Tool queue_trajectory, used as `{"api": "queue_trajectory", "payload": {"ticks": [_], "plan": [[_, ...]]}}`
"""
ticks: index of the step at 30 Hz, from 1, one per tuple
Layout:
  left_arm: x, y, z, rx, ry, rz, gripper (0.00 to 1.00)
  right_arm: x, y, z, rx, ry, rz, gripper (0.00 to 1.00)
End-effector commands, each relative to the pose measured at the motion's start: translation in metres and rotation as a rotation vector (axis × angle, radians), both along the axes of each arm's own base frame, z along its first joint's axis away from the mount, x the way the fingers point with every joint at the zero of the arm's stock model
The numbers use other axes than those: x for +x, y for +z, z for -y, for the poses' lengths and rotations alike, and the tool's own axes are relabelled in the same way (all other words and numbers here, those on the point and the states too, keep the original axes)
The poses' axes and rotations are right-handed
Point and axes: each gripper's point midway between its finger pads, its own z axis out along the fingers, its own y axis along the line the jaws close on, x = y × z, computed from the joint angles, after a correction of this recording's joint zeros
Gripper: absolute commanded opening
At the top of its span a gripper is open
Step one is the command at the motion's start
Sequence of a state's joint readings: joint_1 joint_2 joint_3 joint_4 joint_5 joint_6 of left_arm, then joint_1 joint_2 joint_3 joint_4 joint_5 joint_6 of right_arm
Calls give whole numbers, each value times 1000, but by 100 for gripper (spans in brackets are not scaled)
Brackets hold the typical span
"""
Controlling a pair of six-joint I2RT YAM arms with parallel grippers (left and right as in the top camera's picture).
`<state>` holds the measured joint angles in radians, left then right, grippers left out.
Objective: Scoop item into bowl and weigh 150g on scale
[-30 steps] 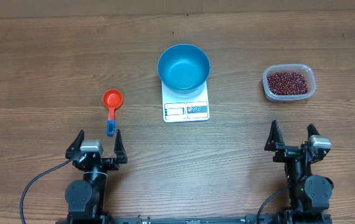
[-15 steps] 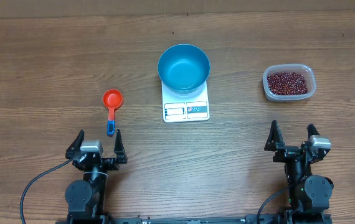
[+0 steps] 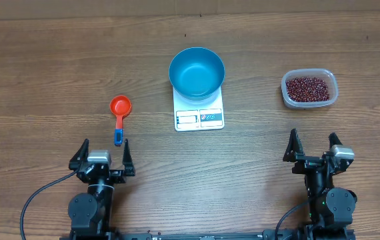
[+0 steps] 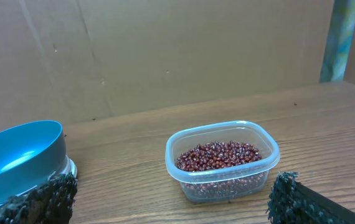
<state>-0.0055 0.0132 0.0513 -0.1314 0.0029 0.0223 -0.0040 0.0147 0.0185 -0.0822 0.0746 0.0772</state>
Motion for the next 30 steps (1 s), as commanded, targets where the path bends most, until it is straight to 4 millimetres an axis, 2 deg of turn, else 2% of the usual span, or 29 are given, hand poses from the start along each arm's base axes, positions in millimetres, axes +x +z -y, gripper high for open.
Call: {"api": "queue_trajectory", "payload": {"ticks": [1,10,13,22,30], "plan": [[-7,27,-2,37,9,28,99,0,-1,-3,-4,15,6,100],[-23,53,-3,68,7,0,100,0,-1,-3,-3,15,6,100],[-24,59,-3,68,3,-72,100,0,-1,-3,-4,15,6,100],[2,86,2,62,-28,-249,100,0,-1,-3,-4,15,6,100],[19,94,3,43,-35,-501,100,0,-1,-3,-3,15,6,100]]}}
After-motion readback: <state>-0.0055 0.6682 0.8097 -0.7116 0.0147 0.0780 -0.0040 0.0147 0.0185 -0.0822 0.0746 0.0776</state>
